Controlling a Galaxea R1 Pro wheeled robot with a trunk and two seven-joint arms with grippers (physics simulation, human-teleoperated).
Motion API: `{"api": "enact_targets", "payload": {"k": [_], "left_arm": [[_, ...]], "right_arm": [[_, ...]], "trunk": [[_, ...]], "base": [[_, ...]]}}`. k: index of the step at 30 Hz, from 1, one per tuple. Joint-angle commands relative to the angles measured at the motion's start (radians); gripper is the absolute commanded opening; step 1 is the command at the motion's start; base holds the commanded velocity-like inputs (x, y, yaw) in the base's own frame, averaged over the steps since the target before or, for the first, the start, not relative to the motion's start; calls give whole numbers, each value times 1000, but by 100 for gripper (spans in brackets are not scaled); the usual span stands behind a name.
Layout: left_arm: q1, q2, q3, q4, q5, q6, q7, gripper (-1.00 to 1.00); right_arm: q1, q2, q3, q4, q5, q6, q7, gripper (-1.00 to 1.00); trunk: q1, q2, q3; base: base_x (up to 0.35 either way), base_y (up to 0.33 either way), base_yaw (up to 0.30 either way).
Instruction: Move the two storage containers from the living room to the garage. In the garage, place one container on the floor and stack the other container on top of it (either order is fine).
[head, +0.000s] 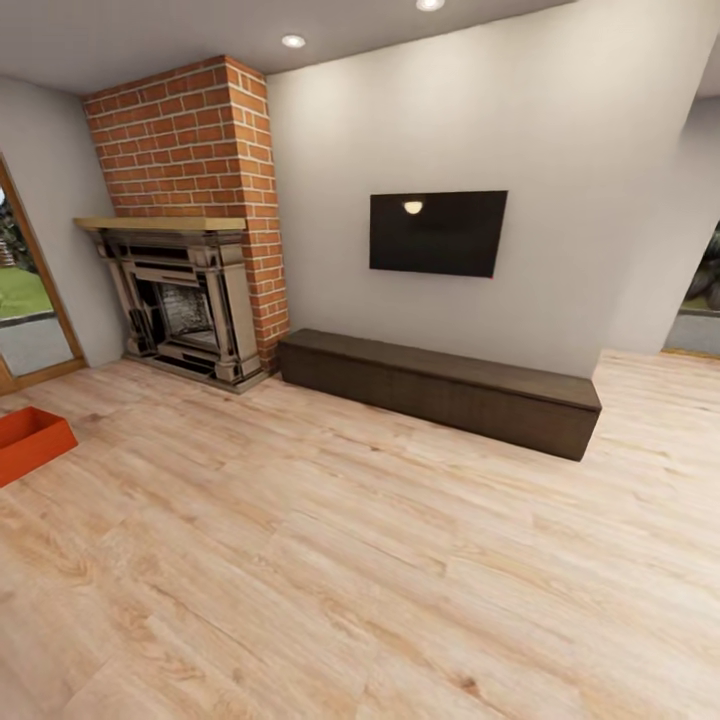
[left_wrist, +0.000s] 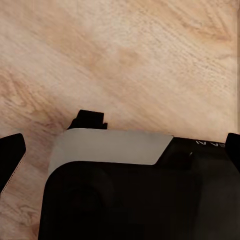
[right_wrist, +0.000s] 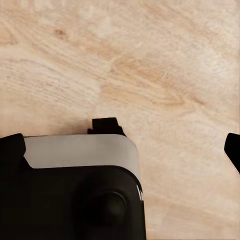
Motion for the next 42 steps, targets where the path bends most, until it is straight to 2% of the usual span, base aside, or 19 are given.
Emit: {"api": "enact_targets", "payload": {"k": [1,13,42], "left_arm": [[-1,0,5,1,6,-3,1,100],[-1,0,5,1,5,-4,1,100],[-1,1,5,1,6,-4,1,100]], "right_arm": [[-1,1,8,3,-9,-5,-1,100],[-1,0,8,3,-9,-5,-2,100],[-1,-1,8,3,-9,-5,-2,100]], "trunk": [[1,0,-1],[1,0,-1],[1,0,-1]], "base": [[325,0,0],[324,0,32],[324,0,261]]}}
